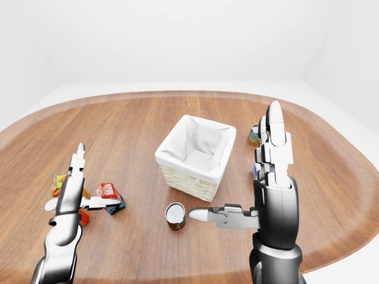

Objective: Pick the milk and place it in the basket.

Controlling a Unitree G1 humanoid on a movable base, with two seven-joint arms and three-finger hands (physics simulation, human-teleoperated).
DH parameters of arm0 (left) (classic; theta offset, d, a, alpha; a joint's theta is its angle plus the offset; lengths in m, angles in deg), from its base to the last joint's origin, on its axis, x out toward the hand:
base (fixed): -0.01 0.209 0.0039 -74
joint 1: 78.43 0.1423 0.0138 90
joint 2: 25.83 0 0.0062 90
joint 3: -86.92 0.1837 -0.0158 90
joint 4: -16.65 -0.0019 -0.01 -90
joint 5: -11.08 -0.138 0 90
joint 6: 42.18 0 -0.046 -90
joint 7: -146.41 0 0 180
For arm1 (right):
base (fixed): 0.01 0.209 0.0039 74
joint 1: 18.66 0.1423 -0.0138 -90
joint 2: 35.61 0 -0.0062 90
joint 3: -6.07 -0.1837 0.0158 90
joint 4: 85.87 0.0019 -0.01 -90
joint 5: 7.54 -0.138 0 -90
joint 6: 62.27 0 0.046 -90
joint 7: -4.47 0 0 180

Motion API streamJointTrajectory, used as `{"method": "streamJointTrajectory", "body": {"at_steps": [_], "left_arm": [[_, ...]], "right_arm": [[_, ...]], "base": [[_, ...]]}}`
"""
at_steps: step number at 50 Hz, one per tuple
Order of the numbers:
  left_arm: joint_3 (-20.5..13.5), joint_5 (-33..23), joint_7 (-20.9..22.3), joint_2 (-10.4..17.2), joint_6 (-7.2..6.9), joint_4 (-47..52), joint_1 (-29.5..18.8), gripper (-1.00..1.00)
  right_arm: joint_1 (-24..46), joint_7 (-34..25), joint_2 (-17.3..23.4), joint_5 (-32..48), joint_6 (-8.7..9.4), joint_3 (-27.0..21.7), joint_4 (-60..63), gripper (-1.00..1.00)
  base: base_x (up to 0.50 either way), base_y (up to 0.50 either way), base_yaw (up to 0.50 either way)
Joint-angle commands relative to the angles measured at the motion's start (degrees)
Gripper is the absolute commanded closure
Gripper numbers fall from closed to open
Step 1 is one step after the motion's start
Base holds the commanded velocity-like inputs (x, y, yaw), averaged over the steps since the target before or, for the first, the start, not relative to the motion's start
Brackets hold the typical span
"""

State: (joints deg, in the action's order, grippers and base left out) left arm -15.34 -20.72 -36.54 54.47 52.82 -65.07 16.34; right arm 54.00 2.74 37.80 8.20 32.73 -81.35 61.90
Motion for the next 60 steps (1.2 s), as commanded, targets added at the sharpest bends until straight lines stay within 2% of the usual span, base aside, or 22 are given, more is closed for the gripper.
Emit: {"method": "streamJointTrajectory", "body": {"at_steps": [1,33,37,60], "left_arm": [[0.14,-0.03,0.15,-0.04,0.00,0.60,0.21,-1.00],[0.92,0.42,-1.60,-0.25,0.00,-2.86,0.27,-1.00],[0.81,1.13,-2.81,0.36,0.00,-6.40,-1.29,-1.00],[0.18,1.86,-5.90,2.28,0.00,-13.77,-3.10,-1.00]], "right_arm": [[0.05,0.02,0.08,-0.05,0.00,0.14,0.51,-1.00],[0.21,-0.32,-0.17,-0.60,0.00,-0.76,1.48,-1.00],[0.07,-0.16,-0.16,-0.44,0.00,-0.54,0.64,-1.00],[-0.21,-0.23,-0.04,-0.21,0.00,0.00,1.51,-1.00]], "base": [[0.00,0.00,0.00],[0.00,0.00,0.00],[0.00,0.00,0.00],[0.00,0.00,0.00]]}}
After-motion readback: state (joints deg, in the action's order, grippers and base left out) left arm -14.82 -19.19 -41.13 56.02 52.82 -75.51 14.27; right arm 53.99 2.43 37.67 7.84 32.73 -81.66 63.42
